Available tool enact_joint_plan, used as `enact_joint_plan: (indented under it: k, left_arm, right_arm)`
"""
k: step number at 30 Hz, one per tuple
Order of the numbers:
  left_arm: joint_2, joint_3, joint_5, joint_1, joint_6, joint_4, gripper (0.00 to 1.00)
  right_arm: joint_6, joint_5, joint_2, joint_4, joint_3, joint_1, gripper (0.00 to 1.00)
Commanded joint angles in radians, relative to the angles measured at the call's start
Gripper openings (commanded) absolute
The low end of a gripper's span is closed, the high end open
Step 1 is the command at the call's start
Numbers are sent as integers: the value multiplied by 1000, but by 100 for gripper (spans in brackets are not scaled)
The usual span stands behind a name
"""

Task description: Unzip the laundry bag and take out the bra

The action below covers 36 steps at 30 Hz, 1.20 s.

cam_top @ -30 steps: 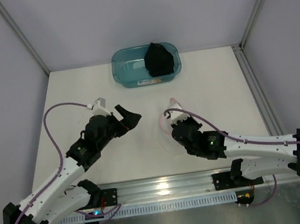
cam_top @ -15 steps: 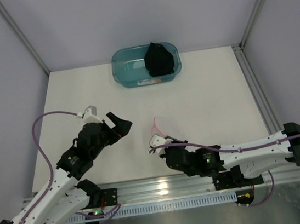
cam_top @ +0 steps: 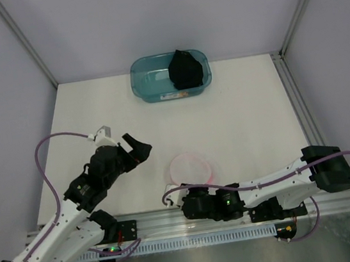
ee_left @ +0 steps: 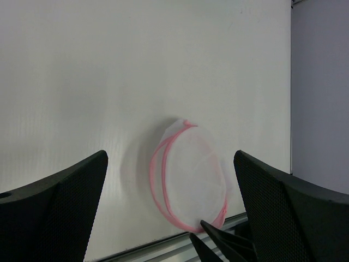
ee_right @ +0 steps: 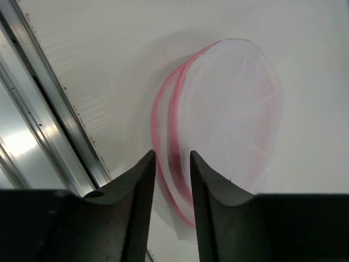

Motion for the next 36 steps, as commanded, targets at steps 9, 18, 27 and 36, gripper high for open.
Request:
enact_joint_plan:
  k: [9,18,27,36]
  left_arm:
    - [-25,49,-2,7,8,-39,99]
    - [-63,11,121,7,50,25,100]
    - [-89,-35,270,7,88,94,99]
    - [-137,-80,282,5,85,129,99]
  right_arm:
    - [110,86,-245,106,-16,6,99]
    - [335,152,-578,-32,22,-112,99]
    - [499,255,-658,-209,131,-112,99]
    - [504,273,-673,-209,135,-112,99]
